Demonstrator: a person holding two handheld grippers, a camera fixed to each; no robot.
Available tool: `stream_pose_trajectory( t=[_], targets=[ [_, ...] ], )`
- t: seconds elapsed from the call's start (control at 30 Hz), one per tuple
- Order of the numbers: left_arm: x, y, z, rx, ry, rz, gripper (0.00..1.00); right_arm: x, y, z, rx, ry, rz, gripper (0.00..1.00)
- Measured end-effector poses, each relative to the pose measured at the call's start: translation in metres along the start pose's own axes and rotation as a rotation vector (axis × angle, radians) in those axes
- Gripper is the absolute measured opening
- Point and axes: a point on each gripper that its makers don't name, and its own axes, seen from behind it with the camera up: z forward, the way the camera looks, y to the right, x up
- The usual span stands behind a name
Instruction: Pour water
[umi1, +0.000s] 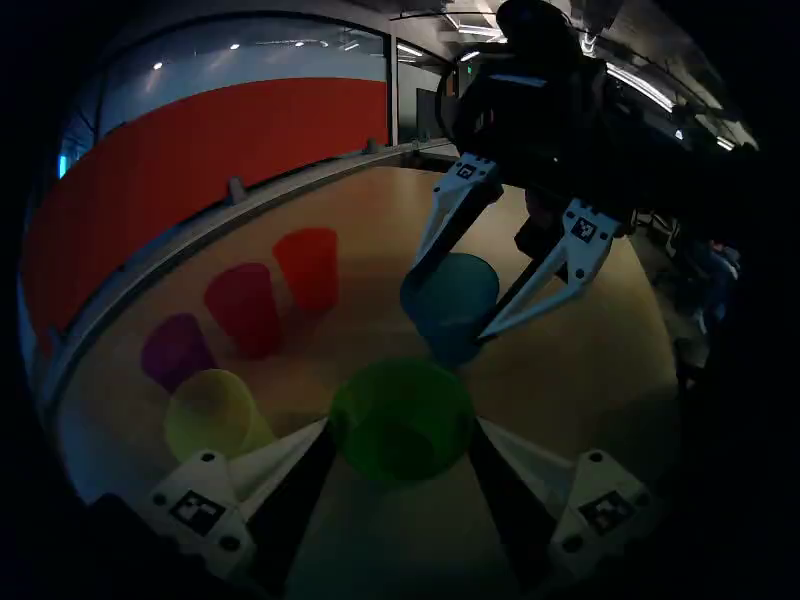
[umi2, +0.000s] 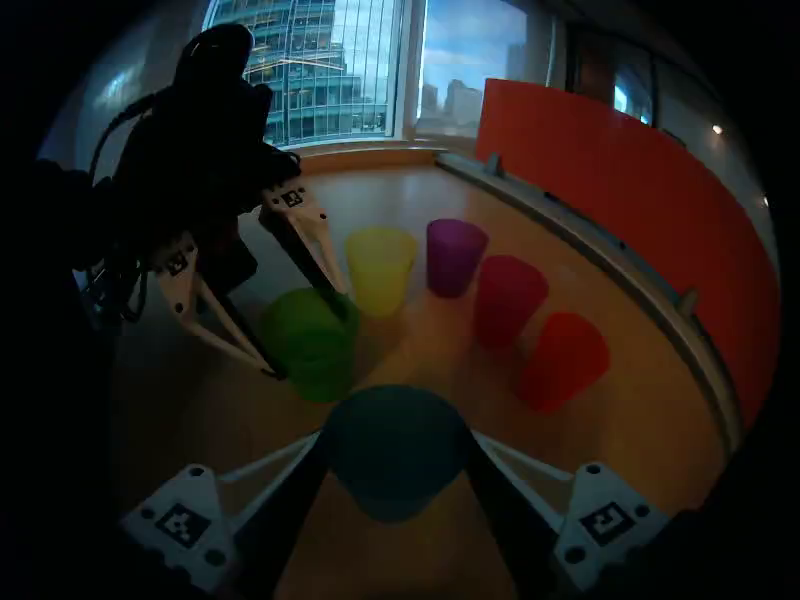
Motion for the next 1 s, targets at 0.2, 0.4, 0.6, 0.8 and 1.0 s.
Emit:
stream_pose_trajectory(
  t=[0.2,0.4,0.6,0.8,1.0],
  targets=[
    [-0.001,-0.001,-0.001,0.001,0.002,-0.004,0.86,-0.001,-0.004,0.001,0.004,0.008,-0.009,0.93],
    [-0.001,-0.002,-0.002,0.001,0.002,-0.005,0.86,-0.003,-0.005,0.0,0.003,0.008,0.004,0.93],
    [-0.001,-0.001,-0.001,0.0,0.001,-0.004,0.86,-0.007,-0.007,-0.001,0.003,0.01,0.011,0.93],
    [-0.001,-0.001,-0.001,-0.002,-0.002,-0.005,0.87,-0.011,-0.009,-0.005,0.001,0.01,0.016,0.93],
    [-0.001,-0.002,-0.001,0.0,-0.003,-0.007,0.88,-0.018,-0.009,-0.008,-0.002,0.006,0.021,0.93]
  ],
)
